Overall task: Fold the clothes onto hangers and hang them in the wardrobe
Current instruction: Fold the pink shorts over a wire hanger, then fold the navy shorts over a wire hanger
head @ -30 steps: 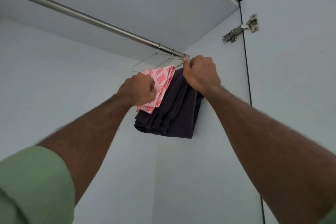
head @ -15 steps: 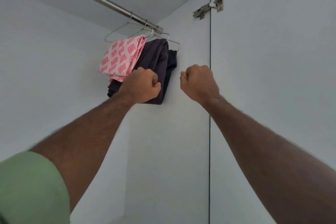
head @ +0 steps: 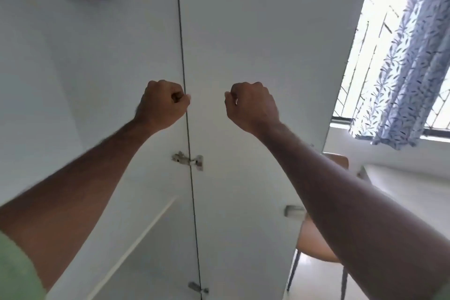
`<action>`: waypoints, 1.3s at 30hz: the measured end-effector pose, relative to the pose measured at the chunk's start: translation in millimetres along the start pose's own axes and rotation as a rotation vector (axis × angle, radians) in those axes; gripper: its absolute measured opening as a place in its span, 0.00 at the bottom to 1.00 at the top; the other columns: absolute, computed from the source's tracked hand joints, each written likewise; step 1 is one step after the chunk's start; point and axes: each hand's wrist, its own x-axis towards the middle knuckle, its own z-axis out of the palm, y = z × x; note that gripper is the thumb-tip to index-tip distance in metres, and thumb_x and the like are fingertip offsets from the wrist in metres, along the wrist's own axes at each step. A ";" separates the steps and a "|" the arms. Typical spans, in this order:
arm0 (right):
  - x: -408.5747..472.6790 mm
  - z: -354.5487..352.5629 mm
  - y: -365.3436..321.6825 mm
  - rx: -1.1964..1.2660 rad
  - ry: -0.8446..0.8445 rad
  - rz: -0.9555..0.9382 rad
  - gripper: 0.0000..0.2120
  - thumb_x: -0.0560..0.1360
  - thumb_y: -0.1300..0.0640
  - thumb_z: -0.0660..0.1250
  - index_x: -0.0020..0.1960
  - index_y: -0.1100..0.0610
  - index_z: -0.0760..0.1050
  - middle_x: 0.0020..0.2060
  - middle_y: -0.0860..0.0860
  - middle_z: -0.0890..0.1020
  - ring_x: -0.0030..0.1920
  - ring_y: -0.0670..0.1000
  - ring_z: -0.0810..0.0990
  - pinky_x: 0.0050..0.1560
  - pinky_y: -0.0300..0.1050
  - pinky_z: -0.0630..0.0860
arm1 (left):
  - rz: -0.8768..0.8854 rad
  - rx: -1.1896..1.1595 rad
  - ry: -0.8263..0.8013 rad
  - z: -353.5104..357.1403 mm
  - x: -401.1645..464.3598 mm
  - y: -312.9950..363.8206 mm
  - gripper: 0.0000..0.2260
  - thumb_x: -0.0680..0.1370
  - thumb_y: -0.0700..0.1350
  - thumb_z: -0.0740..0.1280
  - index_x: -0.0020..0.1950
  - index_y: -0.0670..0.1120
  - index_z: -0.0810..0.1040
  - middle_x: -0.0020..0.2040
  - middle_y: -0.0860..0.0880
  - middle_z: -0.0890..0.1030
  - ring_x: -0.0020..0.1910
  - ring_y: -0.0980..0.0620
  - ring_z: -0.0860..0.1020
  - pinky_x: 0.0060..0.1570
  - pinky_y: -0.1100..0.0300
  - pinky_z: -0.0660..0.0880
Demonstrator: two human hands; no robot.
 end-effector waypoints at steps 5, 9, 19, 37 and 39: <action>-124.7 -3.6 99.1 -0.163 -0.136 0.236 0.14 0.81 0.49 0.60 0.51 0.56 0.80 0.46 0.59 0.82 0.49 0.64 0.80 0.44 0.50 0.72 | 0.084 -0.147 -0.221 97.1 -74.2 69.8 0.17 0.74 0.49 0.67 0.28 0.43 0.69 0.24 0.47 0.71 0.27 0.42 0.72 0.36 0.56 0.73; -229.1 -39.7 171.5 -0.257 -0.190 0.413 0.15 0.79 0.48 0.60 0.50 0.55 0.82 0.46 0.58 0.85 0.49 0.62 0.84 0.49 0.52 0.80 | 0.151 -0.268 -0.402 165.7 -137.7 153.1 0.17 0.72 0.48 0.65 0.26 0.47 0.65 0.23 0.51 0.68 0.27 0.43 0.68 0.35 0.56 0.67; -495.9 -224.2 320.7 -0.461 -0.145 0.861 0.16 0.77 0.48 0.58 0.43 0.57 0.79 0.39 0.59 0.83 0.42 0.64 0.83 0.43 0.52 0.80 | 0.406 -0.569 -0.727 280.2 -297.0 460.3 0.16 0.74 0.49 0.66 0.30 0.42 0.75 0.26 0.45 0.75 0.28 0.43 0.74 0.32 0.51 0.73; -819.7 -544.5 484.4 -0.716 0.044 1.404 0.14 0.79 0.51 0.60 0.46 0.58 0.80 0.40 0.59 0.82 0.43 0.63 0.81 0.38 0.47 0.70 | 0.820 -0.814 -1.044 327.4 -501.4 945.1 0.15 0.76 0.48 0.69 0.32 0.42 0.76 0.29 0.45 0.77 0.33 0.41 0.75 0.35 0.51 0.75; -841.0 -565.6 508.8 -0.741 0.052 1.439 0.14 0.79 0.51 0.60 0.47 0.59 0.81 0.41 0.59 0.82 0.43 0.63 0.81 0.37 0.47 0.70 | 0.860 -0.847 -1.056 342.7 -514.6 988.5 0.14 0.76 0.47 0.69 0.33 0.41 0.78 0.29 0.44 0.78 0.32 0.42 0.74 0.34 0.51 0.75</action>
